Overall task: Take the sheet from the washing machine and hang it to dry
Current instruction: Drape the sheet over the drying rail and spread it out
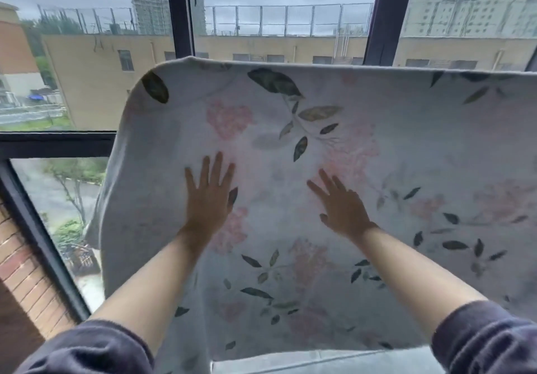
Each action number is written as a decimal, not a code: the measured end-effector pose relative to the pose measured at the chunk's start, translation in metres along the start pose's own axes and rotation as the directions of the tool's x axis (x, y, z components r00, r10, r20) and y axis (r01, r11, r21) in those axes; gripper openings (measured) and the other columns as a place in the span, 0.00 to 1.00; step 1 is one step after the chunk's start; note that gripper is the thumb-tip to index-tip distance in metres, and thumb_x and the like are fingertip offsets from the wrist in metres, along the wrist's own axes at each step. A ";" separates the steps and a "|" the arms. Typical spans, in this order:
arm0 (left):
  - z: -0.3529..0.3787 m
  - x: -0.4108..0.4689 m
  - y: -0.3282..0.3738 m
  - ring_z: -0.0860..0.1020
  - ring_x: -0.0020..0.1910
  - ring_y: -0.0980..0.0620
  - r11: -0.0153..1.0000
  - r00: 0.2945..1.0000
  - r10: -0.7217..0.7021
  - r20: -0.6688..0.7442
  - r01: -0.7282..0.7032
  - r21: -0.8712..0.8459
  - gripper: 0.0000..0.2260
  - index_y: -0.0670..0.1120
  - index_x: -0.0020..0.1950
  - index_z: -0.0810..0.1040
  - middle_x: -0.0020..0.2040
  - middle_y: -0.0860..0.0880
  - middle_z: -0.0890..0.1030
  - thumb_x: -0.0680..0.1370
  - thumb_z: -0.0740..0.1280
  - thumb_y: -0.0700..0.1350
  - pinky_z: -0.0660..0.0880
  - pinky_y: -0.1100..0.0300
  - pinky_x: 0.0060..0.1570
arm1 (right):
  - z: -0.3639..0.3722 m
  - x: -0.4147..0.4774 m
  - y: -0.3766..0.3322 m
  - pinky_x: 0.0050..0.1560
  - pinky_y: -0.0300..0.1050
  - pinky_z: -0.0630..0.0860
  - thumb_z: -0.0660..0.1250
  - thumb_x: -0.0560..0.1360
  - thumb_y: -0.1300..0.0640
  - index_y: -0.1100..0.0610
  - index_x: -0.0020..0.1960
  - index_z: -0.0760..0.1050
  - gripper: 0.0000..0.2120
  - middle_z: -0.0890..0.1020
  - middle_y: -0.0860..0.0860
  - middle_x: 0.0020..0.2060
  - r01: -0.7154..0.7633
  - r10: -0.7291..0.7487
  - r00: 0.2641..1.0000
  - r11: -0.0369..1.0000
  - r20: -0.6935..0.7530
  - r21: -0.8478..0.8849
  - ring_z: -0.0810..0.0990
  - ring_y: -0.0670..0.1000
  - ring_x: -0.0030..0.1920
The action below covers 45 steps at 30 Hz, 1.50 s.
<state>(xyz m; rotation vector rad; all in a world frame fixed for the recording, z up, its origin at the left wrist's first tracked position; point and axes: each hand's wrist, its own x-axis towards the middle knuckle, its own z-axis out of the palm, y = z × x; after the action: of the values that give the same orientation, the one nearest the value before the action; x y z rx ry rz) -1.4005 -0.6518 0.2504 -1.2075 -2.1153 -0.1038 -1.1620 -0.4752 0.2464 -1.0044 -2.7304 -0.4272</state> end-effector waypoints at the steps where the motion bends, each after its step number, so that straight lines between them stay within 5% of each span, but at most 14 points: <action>1: 0.010 -0.013 0.013 0.56 0.75 0.39 1.000 0.994 0.030 0.105 -0.030 -0.007 0.38 0.48 0.76 0.57 0.77 0.41 0.51 0.72 0.69 0.58 0.54 0.31 0.66 | 0.013 -0.013 0.001 0.67 0.58 0.65 0.64 0.78 0.53 0.44 0.77 0.41 0.39 0.38 0.52 0.77 0.002 -0.002 0.993 1.000 0.116 0.003 0.47 0.58 0.77; 3: 0.021 -0.034 0.035 0.53 0.75 0.40 0.996 0.963 0.089 0.255 -0.085 -0.026 0.39 0.49 0.76 0.57 0.78 0.41 0.49 0.71 0.69 0.59 0.54 0.31 0.66 | 0.035 -0.032 0.006 0.68 0.57 0.64 0.63 0.78 0.54 0.44 0.77 0.42 0.38 0.39 0.51 0.77 0.001 -0.004 0.967 1.000 0.254 0.011 0.47 0.57 0.77; 6: 0.023 -0.047 0.064 0.45 0.77 0.43 0.990 0.938 0.127 0.324 -0.100 -0.096 0.36 0.50 0.77 0.49 0.77 0.43 0.40 0.76 0.64 0.58 0.49 0.35 0.69 | 0.050 -0.051 0.021 0.70 0.57 0.61 0.62 0.78 0.54 0.44 0.77 0.43 0.37 0.41 0.50 0.77 -0.041 0.022 0.962 0.997 0.273 0.067 0.47 0.56 0.77; 16: -0.031 -0.027 0.206 0.52 0.76 0.47 0.947 0.983 0.125 0.135 -0.077 -0.313 0.27 0.50 0.73 0.61 0.77 0.47 0.55 0.76 0.65 0.51 0.50 0.39 0.71 | 0.043 -0.092 0.146 0.72 0.56 0.59 0.59 0.79 0.52 0.46 0.77 0.46 0.33 0.46 0.50 0.78 -0.082 0.053 0.989 0.974 0.139 0.212 0.49 0.54 0.77; 23: -0.077 -0.003 0.311 0.47 0.76 0.49 0.930 0.985 0.139 0.099 -0.095 -0.356 0.26 0.52 0.74 0.57 0.77 0.48 0.52 0.78 0.61 0.51 0.46 0.41 0.73 | 0.041 -0.124 0.234 0.71 0.54 0.62 0.59 0.78 0.55 0.47 0.77 0.47 0.32 0.47 0.48 0.77 -0.190 0.170 0.982 0.923 0.088 0.334 0.50 0.52 0.76; 25: -0.090 0.013 0.327 0.47 0.76 0.48 0.930 0.989 0.137 0.052 -0.110 -0.352 0.26 0.51 0.74 0.57 0.77 0.48 0.52 0.78 0.61 0.50 0.45 0.41 0.73 | 0.034 -0.125 0.255 0.71 0.54 0.60 0.59 0.79 0.56 0.47 0.77 0.47 0.32 0.47 0.48 0.77 -0.174 0.173 0.984 0.922 0.033 0.345 0.50 0.53 0.76; 31: -0.147 0.103 0.356 0.61 0.73 0.41 0.909 0.912 0.167 -0.375 -0.290 -0.300 0.25 0.46 0.63 0.71 0.70 0.42 0.66 0.68 0.71 0.39 0.57 0.33 0.67 | -0.014 -0.087 0.315 0.72 0.56 0.58 0.61 0.77 0.57 0.49 0.77 0.49 0.33 0.48 0.52 0.77 -0.112 0.209 0.929 0.945 -0.305 0.307 0.50 0.56 0.76; 34: -0.179 0.160 0.365 0.57 0.74 0.42 0.930 0.882 0.149 -0.448 -0.278 -0.239 0.26 0.47 0.68 0.68 0.72 0.42 0.63 0.70 0.70 0.43 0.48 0.35 0.71 | -0.047 -0.053 0.337 0.69 0.62 0.57 0.65 0.71 0.61 0.51 0.74 0.58 0.34 0.56 0.55 0.76 -0.029 0.215 0.820 0.942 -0.531 0.335 0.55 0.59 0.74; 37: -0.194 0.201 0.373 0.60 0.72 0.43 0.946 0.906 0.136 -0.402 -0.239 -0.219 0.25 0.47 0.71 0.65 0.71 0.44 0.65 0.75 0.65 0.48 0.50 0.37 0.71 | -0.076 -0.020 0.355 0.71 0.63 0.50 0.64 0.71 0.59 0.51 0.75 0.58 0.34 0.57 0.53 0.75 -0.020 0.212 0.769 0.951 -0.603 0.310 0.54 0.56 0.75; 41: -0.206 0.242 0.386 0.74 0.55 0.43 0.966 0.929 0.086 -0.361 -0.166 -0.197 0.17 0.45 0.62 0.69 0.56 0.43 0.75 0.79 0.56 0.55 0.65 0.47 0.57 | -0.101 0.017 0.387 0.71 0.63 0.51 0.60 0.76 0.55 0.52 0.69 0.66 0.21 0.70 0.52 0.67 -0.024 0.173 0.755 0.971 -0.632 0.237 0.65 0.55 0.69; 45: -0.210 0.280 0.405 0.79 0.43 0.43 0.956 0.918 0.149 -0.369 -0.229 -0.185 0.18 0.46 0.46 0.71 0.44 0.44 0.81 0.81 0.51 0.58 0.65 0.56 0.39 | -0.113 0.042 0.430 0.59 0.55 0.65 0.48 0.78 0.45 0.56 0.54 0.73 0.20 0.78 0.54 0.48 -0.008 0.114 0.753 0.986 -0.647 0.165 0.75 0.57 0.50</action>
<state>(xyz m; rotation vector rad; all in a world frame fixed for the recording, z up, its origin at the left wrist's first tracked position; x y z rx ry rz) -1.0648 -0.2998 0.4743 -1.4043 -1.6981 -0.4499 -0.9014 -0.1756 0.4497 -0.7158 -2.0473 -0.4452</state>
